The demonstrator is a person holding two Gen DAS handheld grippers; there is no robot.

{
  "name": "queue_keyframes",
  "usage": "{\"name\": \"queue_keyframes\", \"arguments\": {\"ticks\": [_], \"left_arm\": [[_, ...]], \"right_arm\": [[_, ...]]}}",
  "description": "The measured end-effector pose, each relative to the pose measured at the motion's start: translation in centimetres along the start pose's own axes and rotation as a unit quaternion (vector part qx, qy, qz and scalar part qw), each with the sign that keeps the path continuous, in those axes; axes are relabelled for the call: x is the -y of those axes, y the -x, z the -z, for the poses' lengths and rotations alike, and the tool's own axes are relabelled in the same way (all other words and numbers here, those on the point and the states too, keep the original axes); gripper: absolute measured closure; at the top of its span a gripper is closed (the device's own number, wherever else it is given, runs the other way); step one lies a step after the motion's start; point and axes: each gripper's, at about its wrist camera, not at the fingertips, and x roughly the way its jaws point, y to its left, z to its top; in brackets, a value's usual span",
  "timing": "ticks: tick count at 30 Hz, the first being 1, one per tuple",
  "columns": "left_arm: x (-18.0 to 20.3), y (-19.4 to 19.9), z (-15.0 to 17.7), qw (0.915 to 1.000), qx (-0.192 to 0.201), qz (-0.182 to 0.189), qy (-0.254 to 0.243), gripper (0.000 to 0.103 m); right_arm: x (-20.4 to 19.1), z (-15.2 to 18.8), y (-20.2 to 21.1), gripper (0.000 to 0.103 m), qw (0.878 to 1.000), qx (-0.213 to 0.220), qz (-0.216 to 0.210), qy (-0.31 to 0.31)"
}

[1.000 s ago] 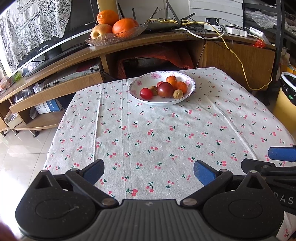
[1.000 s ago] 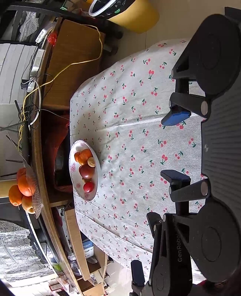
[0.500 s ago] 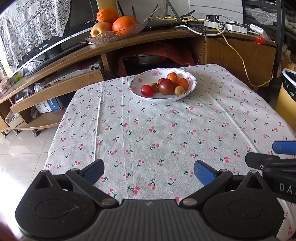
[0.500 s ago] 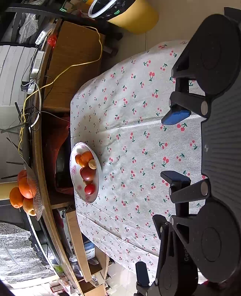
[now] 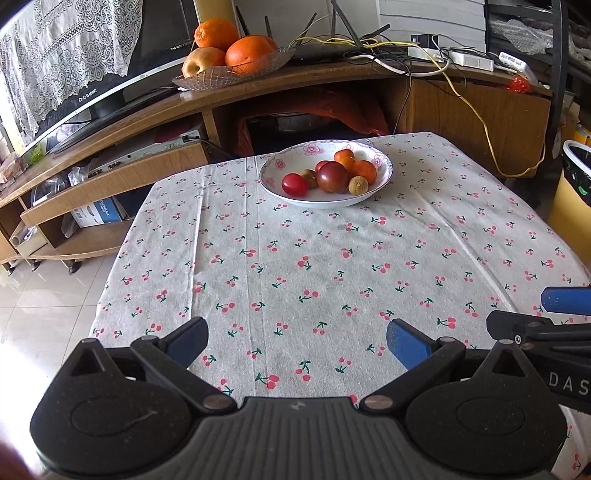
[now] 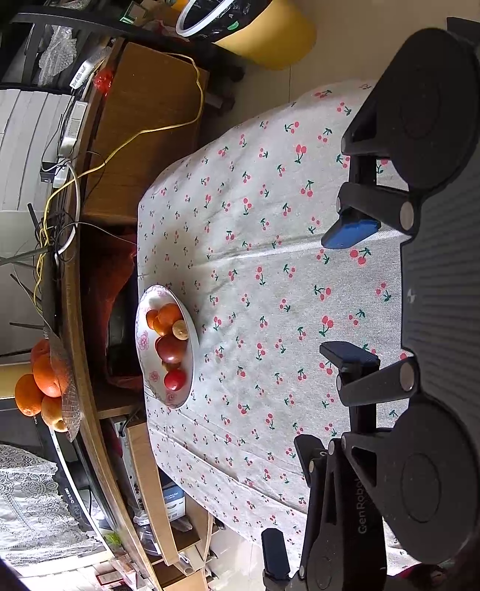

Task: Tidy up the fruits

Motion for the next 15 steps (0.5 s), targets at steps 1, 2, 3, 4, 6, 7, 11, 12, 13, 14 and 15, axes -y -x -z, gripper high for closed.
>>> {"name": "queue_keyframes", "arguments": {"ticks": [1, 2, 3, 4, 6, 7, 11, 12, 13, 14, 15], "left_arm": [[0.02, 0.0, 0.0, 1.0, 0.0, 0.0, -0.001, 0.0], [0.02, 0.0, 0.0, 1.0, 0.0, 0.0, -0.001, 0.0], [0.05, 0.01, 0.02, 1.0, 0.0, 0.0, 0.0, 0.0], [0.06, 0.02, 0.02, 1.0, 0.0, -0.001, 0.0, 0.0], [0.04, 0.02, 0.01, 1.0, 0.001, -0.001, -0.001, 0.0], [0.05, 0.03, 0.02, 1.0, 0.001, -0.001, -0.001, 0.0], [0.09, 0.03, 0.04, 1.0, 0.001, -0.001, -0.002, 0.0], [0.07, 0.03, 0.04, 1.0, 0.001, -0.002, -0.001, 0.0], [0.09, 0.04, 0.04, 1.0, 0.001, -0.002, -0.002, 0.0], [0.09, 0.04, 0.05, 1.0, 0.001, -0.002, -0.002, 0.0], [0.08, 0.05, 0.05, 1.0, 0.001, -0.002, -0.002, 0.0]], "right_arm": [[-0.01, 0.03, 0.0, 0.051, 1.0, 0.0, 0.0, 0.0], [-0.01, 0.04, -0.02, 0.051, 1.0, 0.0, 0.001, 0.001], [0.01, 0.04, -0.04, 0.051, 1.0, -0.001, 0.001, 0.001], [0.04, 0.04, -0.05, 0.051, 1.0, -0.001, 0.0, 0.001], [0.03, 0.03, -0.04, 0.051, 1.0, -0.001, 0.001, 0.002], [0.04, 0.04, -0.02, 0.051, 1.0, -0.001, 0.001, 0.002], [0.05, 0.06, 0.0, 0.051, 1.0, 0.0, 0.001, 0.002], [0.05, 0.08, 0.01, 0.051, 1.0, 0.0, 0.001, 0.002], [0.06, 0.08, 0.01, 0.051, 1.0, -0.001, 0.001, 0.002], [0.05, 0.08, 0.0, 0.051, 1.0, -0.001, 0.001, 0.002], [0.03, 0.09, -0.02, 0.051, 1.0, -0.002, 0.001, 0.002]]}}
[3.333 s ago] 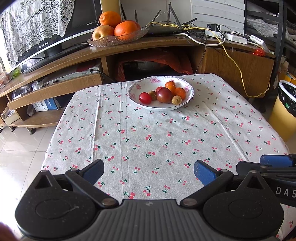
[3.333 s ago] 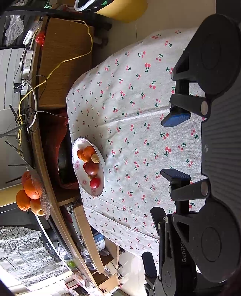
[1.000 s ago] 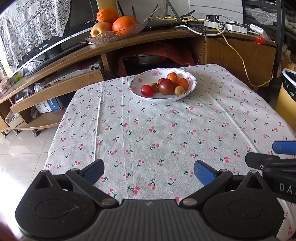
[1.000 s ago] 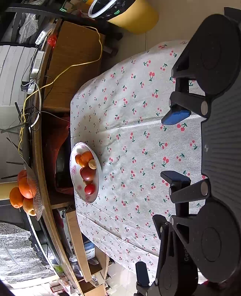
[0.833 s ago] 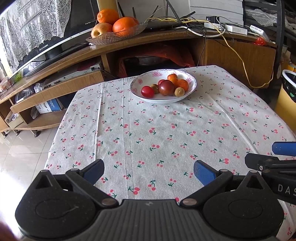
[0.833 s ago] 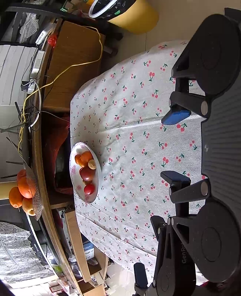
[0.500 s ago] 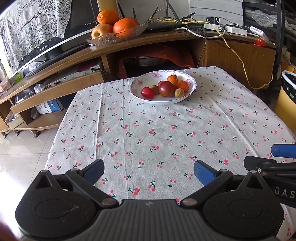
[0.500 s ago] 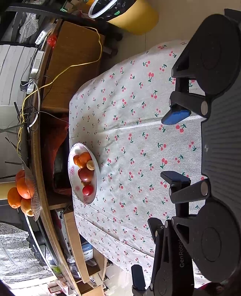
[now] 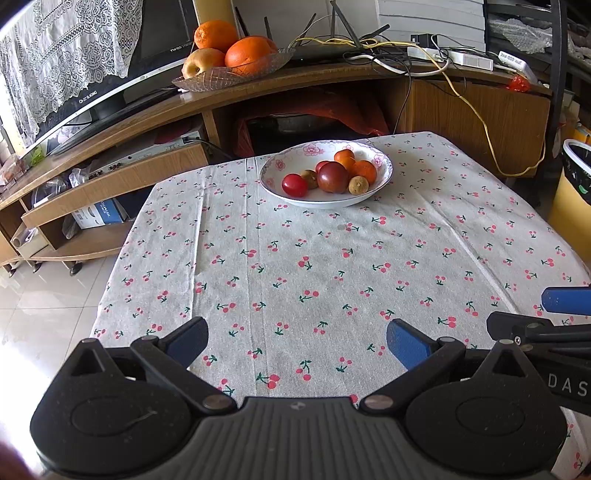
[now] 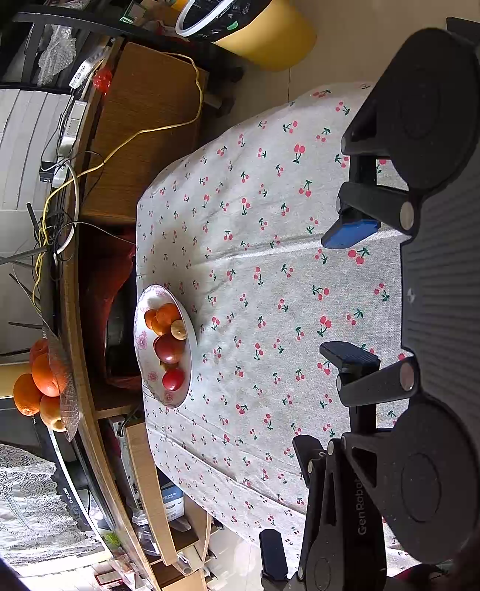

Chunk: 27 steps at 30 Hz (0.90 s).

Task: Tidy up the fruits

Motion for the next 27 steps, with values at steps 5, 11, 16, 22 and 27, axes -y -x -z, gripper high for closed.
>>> {"name": "queue_keyframes", "arguments": {"ticks": [5, 11, 16, 22, 27], "left_arm": [[-0.01, 0.0, 0.0, 1.0, 0.0, 0.0, 0.0, 0.0], [-0.04, 0.02, 0.0, 1.0, 0.0, 0.0, 0.0, 0.0], [-0.04, 0.04, 0.01, 1.0, 0.0, 0.0, 0.0, 0.0], [-0.03, 0.05, 0.04, 1.0, 0.0, 0.0, 0.0, 0.0], [-0.03, 0.07, 0.04, 1.0, 0.001, 0.0, 0.0, 0.0]], "right_arm": [[-0.09, 0.06, 0.0, 0.051, 1.0, 0.0, 0.0, 0.001], [-0.12, 0.11, 0.02, 0.051, 1.0, 0.0, 0.0, 0.001], [-0.12, 0.1, 0.04, 0.051, 1.0, 0.0, 0.001, 0.002], [-0.12, 0.1, 0.04, 0.051, 1.0, 0.0, 0.0, 0.001], [-0.11, 0.11, 0.08, 0.051, 1.0, 0.001, 0.001, 0.002]]}}
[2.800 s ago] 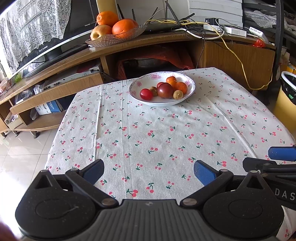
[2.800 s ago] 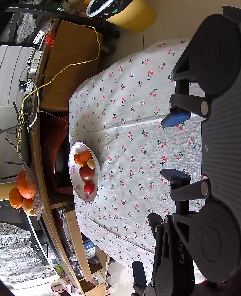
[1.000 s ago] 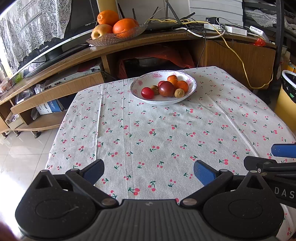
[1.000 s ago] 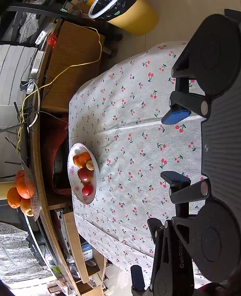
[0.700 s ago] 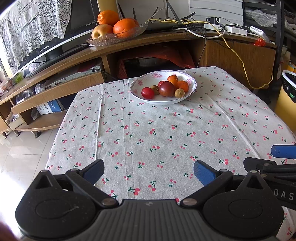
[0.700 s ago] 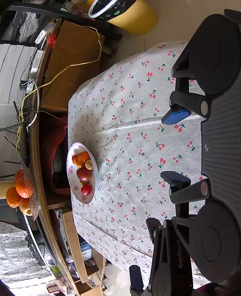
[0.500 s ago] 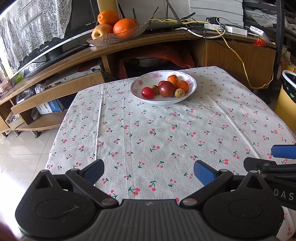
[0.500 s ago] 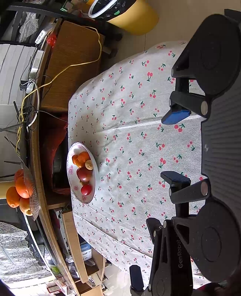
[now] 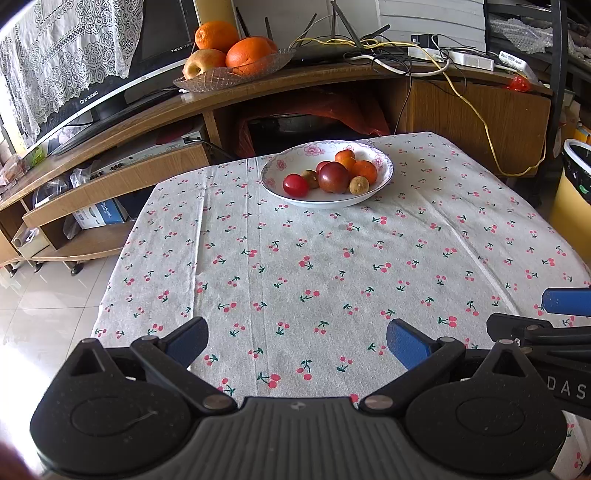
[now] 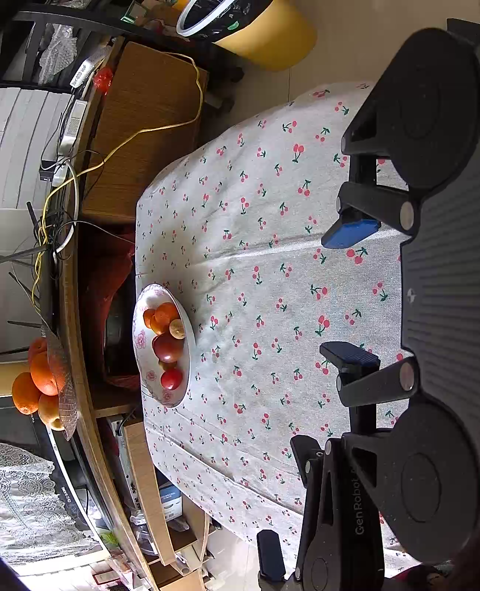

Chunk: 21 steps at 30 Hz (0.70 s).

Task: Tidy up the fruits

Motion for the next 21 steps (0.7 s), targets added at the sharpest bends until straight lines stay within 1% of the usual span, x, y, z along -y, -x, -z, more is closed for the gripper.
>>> {"name": "queue_keyframes", "arguments": {"ticks": [21], "left_arm": [[0.15, -0.11, 0.08, 1.0, -0.003, -0.005, -0.003, 0.0]], "right_arm": [[-0.2, 0.08, -0.05, 0.051, 1.0, -0.001, 0.0, 0.004]]}}
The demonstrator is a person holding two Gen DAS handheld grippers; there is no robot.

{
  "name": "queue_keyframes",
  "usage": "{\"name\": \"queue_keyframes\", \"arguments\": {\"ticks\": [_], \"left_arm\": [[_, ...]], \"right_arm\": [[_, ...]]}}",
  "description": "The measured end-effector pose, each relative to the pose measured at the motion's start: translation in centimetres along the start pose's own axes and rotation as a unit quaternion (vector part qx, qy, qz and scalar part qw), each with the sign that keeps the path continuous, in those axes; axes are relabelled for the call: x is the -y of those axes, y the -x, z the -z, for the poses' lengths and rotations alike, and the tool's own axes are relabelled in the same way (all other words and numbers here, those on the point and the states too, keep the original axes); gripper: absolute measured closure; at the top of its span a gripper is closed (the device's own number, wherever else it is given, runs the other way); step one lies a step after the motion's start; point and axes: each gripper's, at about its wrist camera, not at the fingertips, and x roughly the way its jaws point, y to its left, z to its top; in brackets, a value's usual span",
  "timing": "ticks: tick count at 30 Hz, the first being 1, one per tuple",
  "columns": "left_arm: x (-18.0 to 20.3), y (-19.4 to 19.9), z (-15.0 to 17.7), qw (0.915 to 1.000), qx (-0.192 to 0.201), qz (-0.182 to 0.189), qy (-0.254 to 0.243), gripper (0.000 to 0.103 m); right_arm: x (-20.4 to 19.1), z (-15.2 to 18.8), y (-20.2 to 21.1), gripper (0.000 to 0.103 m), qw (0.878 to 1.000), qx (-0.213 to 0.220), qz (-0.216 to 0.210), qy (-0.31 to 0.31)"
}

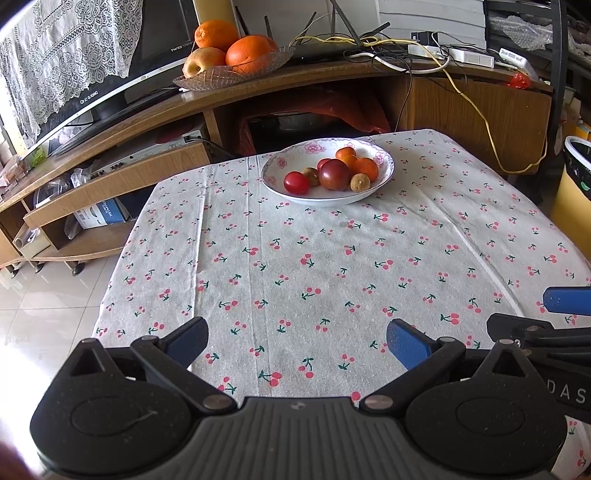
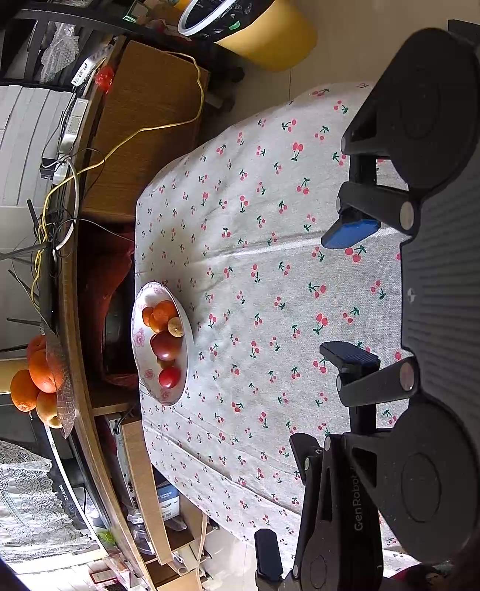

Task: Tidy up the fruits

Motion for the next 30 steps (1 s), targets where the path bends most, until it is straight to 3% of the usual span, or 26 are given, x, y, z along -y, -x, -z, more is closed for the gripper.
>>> {"name": "queue_keyframes", "arguments": {"ticks": [30], "left_arm": [[-0.05, 0.2, 0.11, 1.0, 0.004, -0.004, -0.004, 0.0]], "right_arm": [[-0.31, 0.05, 0.07, 0.05, 1.0, 0.001, 0.0, 0.002]]}}
